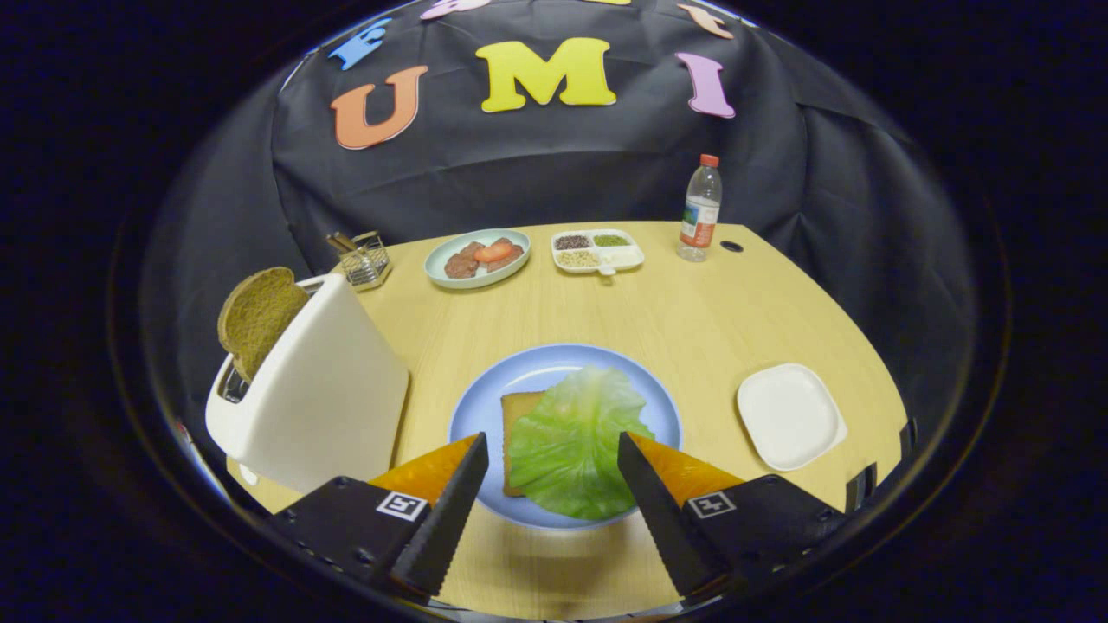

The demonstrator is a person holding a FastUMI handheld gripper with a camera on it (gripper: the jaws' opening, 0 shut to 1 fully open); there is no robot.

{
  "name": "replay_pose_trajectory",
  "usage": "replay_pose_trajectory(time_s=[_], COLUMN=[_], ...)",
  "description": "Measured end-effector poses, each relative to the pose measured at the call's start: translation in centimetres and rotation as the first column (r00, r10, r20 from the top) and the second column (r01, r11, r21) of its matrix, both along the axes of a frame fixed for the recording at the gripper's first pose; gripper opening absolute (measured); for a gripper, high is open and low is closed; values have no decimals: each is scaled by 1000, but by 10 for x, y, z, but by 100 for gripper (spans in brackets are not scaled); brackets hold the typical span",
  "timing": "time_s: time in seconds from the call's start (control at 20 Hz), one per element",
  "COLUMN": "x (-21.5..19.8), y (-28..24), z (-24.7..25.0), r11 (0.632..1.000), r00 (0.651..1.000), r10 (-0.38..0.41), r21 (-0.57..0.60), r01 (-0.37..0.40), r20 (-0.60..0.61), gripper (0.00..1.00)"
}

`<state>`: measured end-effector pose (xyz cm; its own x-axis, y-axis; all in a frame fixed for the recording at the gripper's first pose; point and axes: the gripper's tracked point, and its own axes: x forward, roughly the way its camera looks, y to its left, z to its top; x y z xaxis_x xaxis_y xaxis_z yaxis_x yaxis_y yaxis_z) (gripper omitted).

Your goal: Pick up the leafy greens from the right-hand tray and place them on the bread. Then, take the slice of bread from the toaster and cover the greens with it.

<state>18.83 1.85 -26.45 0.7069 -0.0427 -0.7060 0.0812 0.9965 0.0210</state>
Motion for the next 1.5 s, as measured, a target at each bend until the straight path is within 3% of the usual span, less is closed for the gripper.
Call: replay_pose_trajectory(time_s=[0.1, 0.45, 0.8, 1.2, 1.5], x=[-5, -21, -1, 47, 67], y=[10, 54, 103, 175, 199], z=[20, 97, 138, 113, 81], r11=[1000, 999, 997, 987, 984], r00=[999, 987, 975, 981, 984], r10=[9, 30, 78, 160, 176], r21=[2, -18, -29, -11, 2], r01=[-9, -27, -73, -159, -177], r20=[36, 159, 206, 108, 39], gripper=[97, 97, 97, 97, 92])
